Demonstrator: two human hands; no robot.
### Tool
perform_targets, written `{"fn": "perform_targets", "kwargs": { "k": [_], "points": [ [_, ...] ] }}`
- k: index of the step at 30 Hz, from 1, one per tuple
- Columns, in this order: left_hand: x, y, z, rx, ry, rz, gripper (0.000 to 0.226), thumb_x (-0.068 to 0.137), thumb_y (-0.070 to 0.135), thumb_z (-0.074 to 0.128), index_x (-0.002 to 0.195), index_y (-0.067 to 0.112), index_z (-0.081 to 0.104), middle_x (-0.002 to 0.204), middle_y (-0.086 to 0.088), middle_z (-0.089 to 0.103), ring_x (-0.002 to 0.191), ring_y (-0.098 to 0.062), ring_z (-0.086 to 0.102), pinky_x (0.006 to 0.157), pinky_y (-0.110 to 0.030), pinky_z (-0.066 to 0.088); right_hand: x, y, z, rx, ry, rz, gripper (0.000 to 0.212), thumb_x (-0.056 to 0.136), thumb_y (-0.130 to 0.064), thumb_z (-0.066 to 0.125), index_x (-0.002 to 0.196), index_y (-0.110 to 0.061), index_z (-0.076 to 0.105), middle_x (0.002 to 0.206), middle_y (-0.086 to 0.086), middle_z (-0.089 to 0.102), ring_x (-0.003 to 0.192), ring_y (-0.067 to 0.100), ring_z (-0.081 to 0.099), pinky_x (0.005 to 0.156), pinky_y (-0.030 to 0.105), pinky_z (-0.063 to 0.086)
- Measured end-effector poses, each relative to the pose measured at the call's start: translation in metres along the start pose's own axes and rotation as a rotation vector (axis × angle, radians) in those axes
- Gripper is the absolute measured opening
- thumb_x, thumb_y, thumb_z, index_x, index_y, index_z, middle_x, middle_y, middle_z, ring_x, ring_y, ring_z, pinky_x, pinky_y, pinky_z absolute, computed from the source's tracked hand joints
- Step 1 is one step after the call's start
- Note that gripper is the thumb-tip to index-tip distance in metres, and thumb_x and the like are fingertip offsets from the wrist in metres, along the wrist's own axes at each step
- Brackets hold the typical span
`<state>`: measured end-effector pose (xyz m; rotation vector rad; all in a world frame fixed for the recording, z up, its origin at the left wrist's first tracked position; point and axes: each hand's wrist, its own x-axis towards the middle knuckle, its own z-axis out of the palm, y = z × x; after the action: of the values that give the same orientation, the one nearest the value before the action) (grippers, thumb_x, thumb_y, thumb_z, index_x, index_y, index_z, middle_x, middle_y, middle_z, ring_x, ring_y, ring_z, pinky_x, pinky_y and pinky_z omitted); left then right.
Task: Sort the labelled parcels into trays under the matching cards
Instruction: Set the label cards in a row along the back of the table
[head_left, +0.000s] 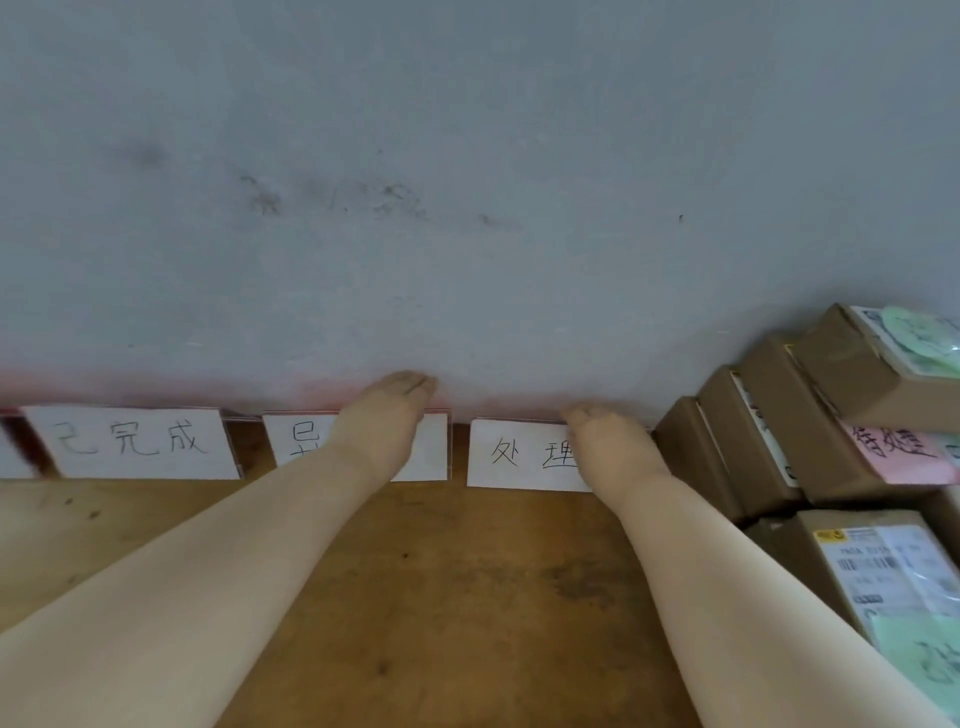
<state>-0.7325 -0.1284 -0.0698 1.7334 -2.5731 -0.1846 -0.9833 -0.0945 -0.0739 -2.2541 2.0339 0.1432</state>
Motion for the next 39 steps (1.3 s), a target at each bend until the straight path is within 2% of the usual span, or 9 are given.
{"fn": "perform_targets", "kwargs": {
  "k": [5,11,20,22,25,27,32,35,39],
  "points": [
    [-0.027,-0.021,0.008,0.073,-0.13,-0.037,0.056,0.102,0.008,0.031,0.152,0.014,0.007,0.16,-0.004,0.009,0.146,-0.019,0.009,0.116,-0.026,0.005,0.0,-0.043,0.013,0.047,0.029,-0.075,0.056,0.1,-0.008,0.036,0.151,-0.011,0.014,0.158,0.008,0.018,0.144,0.021,0.017,0.117,0.031,0.006],
    [-0.037,-0.031,0.01,0.087,-0.151,-0.005,0.075,0.092,-0.007,0.038,0.152,0.015,-0.001,0.16,-0.002,0.0,0.147,-0.017,-0.001,0.115,-0.027,-0.004,-0.009,-0.051,0.008,0.029,0.006,-0.027,0.055,0.102,-0.014,0.031,0.152,-0.012,0.007,0.159,0.006,0.01,0.147,0.02,0.007,0.118,0.032,-0.002],
    [-0.114,-0.013,-0.006,0.008,0.023,0.007,0.054,0.104,0.024,0.023,0.151,0.019,-0.003,0.159,0.003,-0.004,0.146,-0.013,-0.006,0.117,-0.03,-0.004,-0.09,-0.124,-0.002,0.357,0.063,-0.007,0.053,0.103,-0.034,0.022,0.152,-0.017,0.008,0.158,-0.008,0.0,0.146,0.009,-0.006,0.114,0.022,-0.009],
    [-0.145,-0.014,0.0,-0.002,0.04,0.009,0.054,0.103,0.028,0.025,0.151,0.019,0.004,0.157,0.003,0.001,0.146,-0.013,0.001,0.116,-0.03,-0.001,-0.118,-0.147,0.007,0.42,0.063,-0.008,0.055,0.102,-0.038,0.023,0.152,-0.019,0.008,0.154,-0.014,-0.002,0.143,0.004,-0.01,0.115,0.021,-0.006],
    [-0.188,-0.022,0.006,0.031,0.058,0.052,0.055,0.092,0.031,0.05,0.142,0.012,0.039,0.146,-0.004,0.043,0.136,-0.017,0.037,0.11,-0.037,0.022,-0.154,-0.181,0.016,0.507,0.024,0.031,0.058,0.101,-0.041,0.027,0.152,-0.021,0.007,0.158,-0.011,0.0,0.134,-0.005,-0.014,0.115,0.019,0.001],
    [-0.216,-0.034,0.008,0.035,0.071,0.054,0.055,0.084,0.03,0.064,0.134,0.011,0.052,0.136,-0.005,0.055,0.129,-0.019,0.048,0.105,-0.039,0.031,-0.175,-0.201,0.015,0.542,0.009,0.064,0.06,0.1,-0.043,0.031,0.152,-0.023,0.007,0.159,-0.012,0.0,0.133,-0.006,-0.013,0.115,0.02,0.005],
    [-0.297,-0.071,-0.006,0.052,0.096,0.013,0.049,0.095,0.033,0.038,0.138,0.012,0.048,0.141,-0.001,0.05,0.133,-0.017,0.043,0.108,-0.035,0.026,-0.226,-0.264,0.004,0.616,0.045,0.154,0.062,0.099,-0.044,0.034,0.152,-0.025,0.008,0.158,-0.014,0.0,0.137,-0.005,-0.01,0.113,0.02,0.009],
    [-0.355,-0.102,-0.004,0.043,0.039,0.0,0.052,0.1,0.034,0.032,0.148,0.016,0.024,0.152,0.005,0.023,0.143,-0.013,0.021,0.113,-0.03,0.009,-0.261,-0.315,0.003,0.676,0.019,0.193,0.063,0.098,-0.044,0.035,0.152,-0.027,0.006,0.158,-0.015,-0.002,0.142,-0.001,-0.006,0.113,0.02,0.011],
    [-0.43,-0.146,0.007,-0.009,0.02,-0.056,0.052,0.095,0.037,0.028,0.133,0.012,0.054,0.135,0.0,0.056,0.127,-0.016,0.05,0.106,-0.031,0.035,-0.308,-0.382,0.013,0.695,-0.018,0.226,0.065,0.098,-0.045,0.035,0.152,-0.026,0.004,0.158,-0.014,-0.003,0.144,0.002,-0.003,0.112,0.019,0.012]
  ]
}}
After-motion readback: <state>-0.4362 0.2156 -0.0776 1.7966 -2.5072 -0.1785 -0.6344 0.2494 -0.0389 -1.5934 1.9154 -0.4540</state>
